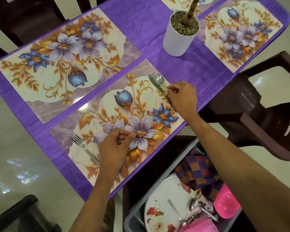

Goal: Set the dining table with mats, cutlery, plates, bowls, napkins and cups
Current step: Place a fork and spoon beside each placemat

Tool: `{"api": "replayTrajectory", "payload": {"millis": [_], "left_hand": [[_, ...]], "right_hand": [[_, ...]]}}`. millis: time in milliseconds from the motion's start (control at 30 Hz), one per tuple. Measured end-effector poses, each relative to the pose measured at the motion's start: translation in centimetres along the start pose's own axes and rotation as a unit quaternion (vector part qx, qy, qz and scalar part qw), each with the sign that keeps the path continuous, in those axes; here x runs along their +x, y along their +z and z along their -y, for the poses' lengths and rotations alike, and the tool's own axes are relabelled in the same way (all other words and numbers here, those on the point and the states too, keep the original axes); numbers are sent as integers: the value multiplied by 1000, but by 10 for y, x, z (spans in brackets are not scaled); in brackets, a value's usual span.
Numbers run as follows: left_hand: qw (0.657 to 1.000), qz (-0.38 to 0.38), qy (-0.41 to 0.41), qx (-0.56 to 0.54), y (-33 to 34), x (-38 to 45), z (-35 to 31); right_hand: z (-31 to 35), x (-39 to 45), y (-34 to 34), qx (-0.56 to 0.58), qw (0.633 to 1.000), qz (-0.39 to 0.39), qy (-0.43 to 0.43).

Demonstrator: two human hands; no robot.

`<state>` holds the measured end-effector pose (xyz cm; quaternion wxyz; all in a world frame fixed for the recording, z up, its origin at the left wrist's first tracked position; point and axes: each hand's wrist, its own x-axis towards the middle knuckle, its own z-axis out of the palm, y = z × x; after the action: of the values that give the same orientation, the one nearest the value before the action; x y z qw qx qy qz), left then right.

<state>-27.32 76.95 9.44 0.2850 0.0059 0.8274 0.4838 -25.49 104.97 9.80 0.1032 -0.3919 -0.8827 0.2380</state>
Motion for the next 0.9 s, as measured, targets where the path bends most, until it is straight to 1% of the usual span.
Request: {"api": "replayTrajectory", "payload": {"millis": [133, 200, 267, 367, 467, 533, 633, 700, 767, 833, 900], "left_hand": [[1000, 4, -1, 2, 0, 0, 1], [1000, 11, -4, -4, 0, 0, 1], [1000, 16, -2, -7, -2, -1, 0], [999, 31, 3, -17, -4, -2, 0], [998, 47, 11, -42, -12, -6, -2], [998, 35, 31, -49, -25, -12, -4], [995, -13, 91, 34, -63, -24, 7], [984, -56, 129, 113, -93, -33, 26], [969, -84, 132, 193, -122, -44, 54], [963, -71, 116, 231, -141, -53, 81], [956, -44, 115, 266, -146, -57, 100]], "right_hand": [[1, -2, 2, -4, 1000, 2, 4], [0, -12, -2, -25, 1000, -17, -3], [-2, -27, -6, -50, 998, -31, -27], [-8, -48, -6, -94, 993, 1, -69], [-15, -50, -6, -74, 996, 16, -51], [-13, -49, -5, -69, 996, 21, -45], [-8, -53, -7, -76, 995, 29, -60], [0, -60, -9, -89, 993, 16, -73], [14, -76, -6, -74, 993, 12, -88], [33, -105, 7, -40, 990, 42, -125], [55, -146, 26, -21, 979, 91, -182]]}}
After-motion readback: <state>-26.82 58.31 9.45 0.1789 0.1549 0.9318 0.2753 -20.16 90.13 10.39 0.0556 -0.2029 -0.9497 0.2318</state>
